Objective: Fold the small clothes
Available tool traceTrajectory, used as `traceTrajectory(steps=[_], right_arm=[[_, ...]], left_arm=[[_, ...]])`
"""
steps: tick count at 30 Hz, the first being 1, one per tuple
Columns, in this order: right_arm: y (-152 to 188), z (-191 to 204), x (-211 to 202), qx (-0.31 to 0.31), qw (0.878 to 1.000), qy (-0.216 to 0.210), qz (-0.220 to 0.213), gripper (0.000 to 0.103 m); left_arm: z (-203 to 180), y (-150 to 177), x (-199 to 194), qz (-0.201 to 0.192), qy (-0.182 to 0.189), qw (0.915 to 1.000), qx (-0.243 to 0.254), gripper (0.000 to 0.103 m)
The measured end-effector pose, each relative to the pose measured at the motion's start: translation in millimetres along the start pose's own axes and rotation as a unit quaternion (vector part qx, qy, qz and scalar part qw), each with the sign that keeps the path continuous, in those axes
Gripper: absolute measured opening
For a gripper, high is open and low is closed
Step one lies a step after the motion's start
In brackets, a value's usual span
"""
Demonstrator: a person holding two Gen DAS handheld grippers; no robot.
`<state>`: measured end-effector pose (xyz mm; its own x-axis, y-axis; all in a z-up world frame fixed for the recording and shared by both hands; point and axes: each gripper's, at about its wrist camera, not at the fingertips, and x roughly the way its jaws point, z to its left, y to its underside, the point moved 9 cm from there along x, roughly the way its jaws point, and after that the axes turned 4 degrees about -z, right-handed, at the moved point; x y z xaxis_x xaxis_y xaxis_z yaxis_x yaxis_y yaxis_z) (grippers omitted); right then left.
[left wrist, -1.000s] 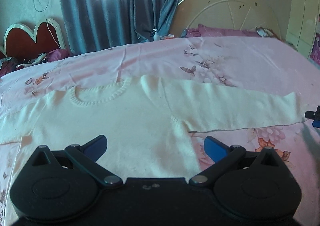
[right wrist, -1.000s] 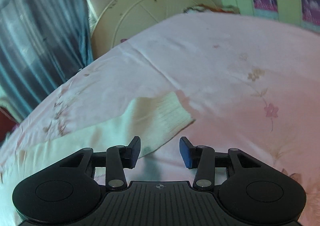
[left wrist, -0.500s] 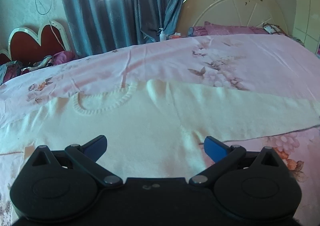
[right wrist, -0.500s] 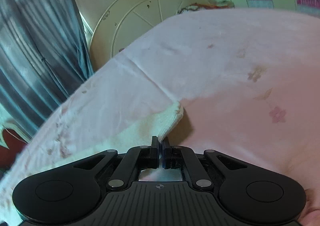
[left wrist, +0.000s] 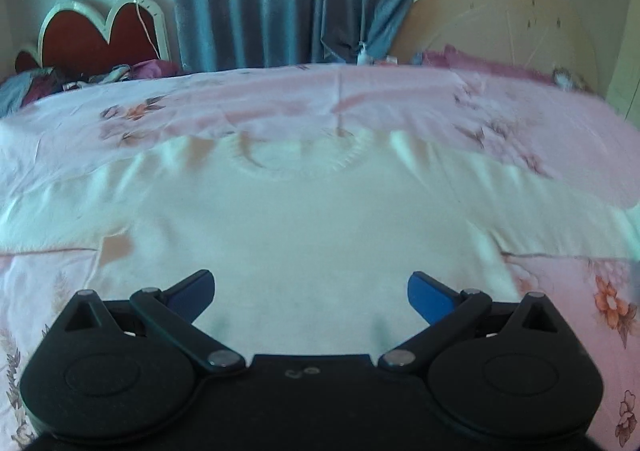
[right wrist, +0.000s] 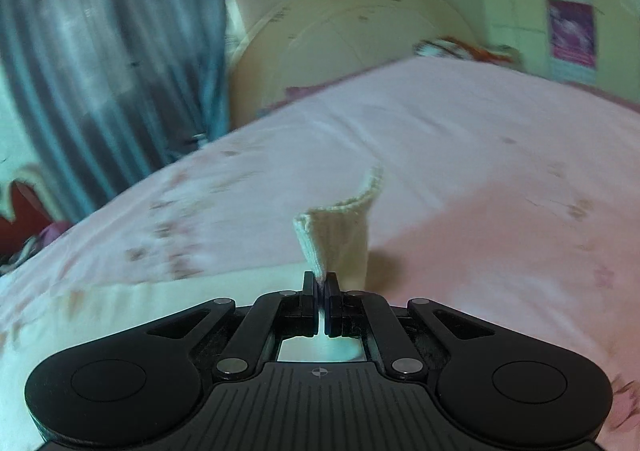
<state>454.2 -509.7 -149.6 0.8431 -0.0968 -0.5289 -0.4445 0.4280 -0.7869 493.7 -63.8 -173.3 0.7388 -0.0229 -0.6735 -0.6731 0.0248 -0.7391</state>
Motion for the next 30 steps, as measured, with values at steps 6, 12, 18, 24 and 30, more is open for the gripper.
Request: traceTrajectory(steps=[6,12,18,24,30], right_arm=[[26.9,143.3,1.2,-0.077,0.994,-0.072,0.014,0.001],[97.8,286.9,17.0,-0.152,0.978,-0.137,0.040,0.001],[167.4,371.4,38.2,-0.202,0.960,-0.174,0.088,0.001],[193.5,384.5,44.4,-0.219,0.957,-0.166,0.096,0.002],[168.5,333.8,2.2,-0.201,0.968,-0.141,0.048,0.084]], left_arm=[[62.0,-3.4,3.5,0.001,0.037,0.9993,-0.005,0.084],[132.8,-15.9,-8.5,-0.016,0.026,0.9992,-0.024,0.102],[187.5,-11.3,-14.8,-0.011,0.038,0.9972,-0.064,0.101],[191.5,-3.6,-8.7,0.004,0.076,0.9939,-0.081,0.082],[147.8,-10.3,9.5,0.005,0.137,0.9863,-0.092,0.068]])
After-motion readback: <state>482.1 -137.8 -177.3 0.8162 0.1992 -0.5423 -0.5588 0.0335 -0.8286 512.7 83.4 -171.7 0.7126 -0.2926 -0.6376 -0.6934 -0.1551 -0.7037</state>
